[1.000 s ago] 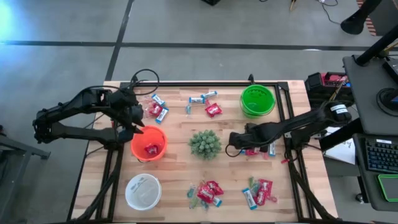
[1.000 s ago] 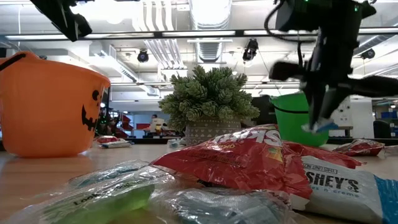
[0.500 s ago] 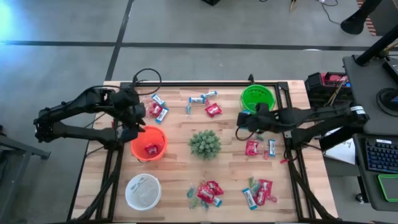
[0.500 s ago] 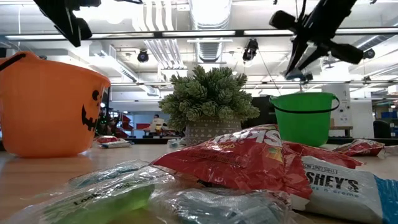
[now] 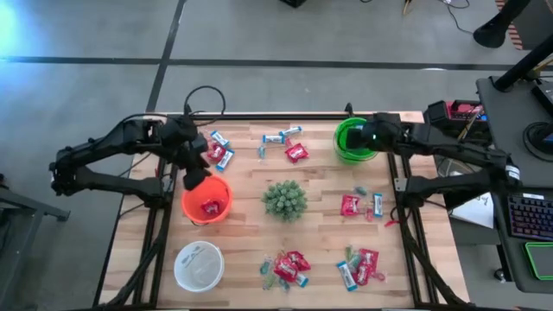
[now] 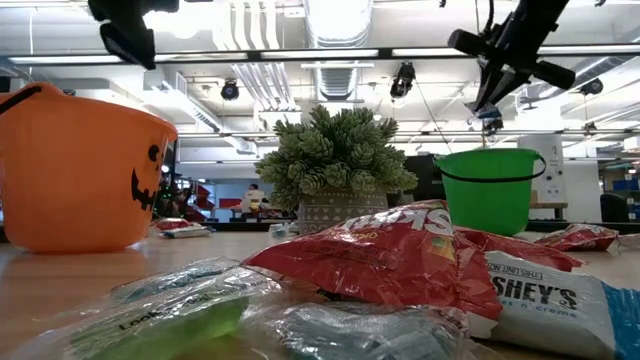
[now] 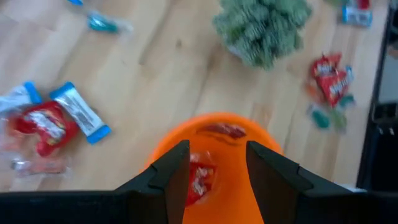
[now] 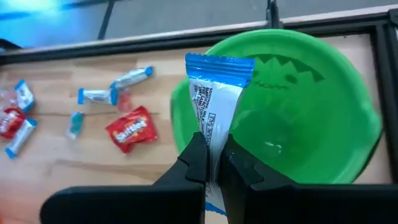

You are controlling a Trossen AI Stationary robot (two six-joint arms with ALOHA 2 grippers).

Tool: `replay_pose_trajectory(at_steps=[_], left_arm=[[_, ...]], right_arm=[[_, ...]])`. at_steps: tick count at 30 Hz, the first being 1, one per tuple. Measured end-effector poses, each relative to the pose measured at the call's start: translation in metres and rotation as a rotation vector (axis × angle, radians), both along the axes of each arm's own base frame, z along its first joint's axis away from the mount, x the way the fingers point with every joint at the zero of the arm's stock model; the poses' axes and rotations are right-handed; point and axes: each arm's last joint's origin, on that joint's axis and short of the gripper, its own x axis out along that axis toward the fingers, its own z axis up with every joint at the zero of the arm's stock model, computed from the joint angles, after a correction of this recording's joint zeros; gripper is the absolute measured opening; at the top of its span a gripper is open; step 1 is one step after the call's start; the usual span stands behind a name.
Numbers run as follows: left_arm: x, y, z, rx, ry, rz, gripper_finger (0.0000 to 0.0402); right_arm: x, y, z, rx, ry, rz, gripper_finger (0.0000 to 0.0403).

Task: Sort candy
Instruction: Put the white chocolate into the green bucket

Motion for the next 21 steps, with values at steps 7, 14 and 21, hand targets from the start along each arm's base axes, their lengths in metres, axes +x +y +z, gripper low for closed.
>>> replay_pose_trajectory(at_steps=[7,14,21], left_arm=[[0.002,0.004,0.038,0.115,-0.047,0.084,0.0139],[-0.005,0.007,0.067,0.22,0.008,0.163,0.0139],[-0.005,0.009,0.08,0.273,0.012,0.206,0.0139]], right_arm=[[-0.006,-0.019,-0.004,0.024,0.077,0.072,0.0013],[-0.007,-0.027,-0.006,0.028,0.108,0.099,0.0013],[-0.01,-0.031,-0.006,0.058,0.097,0.137,0.0018]])
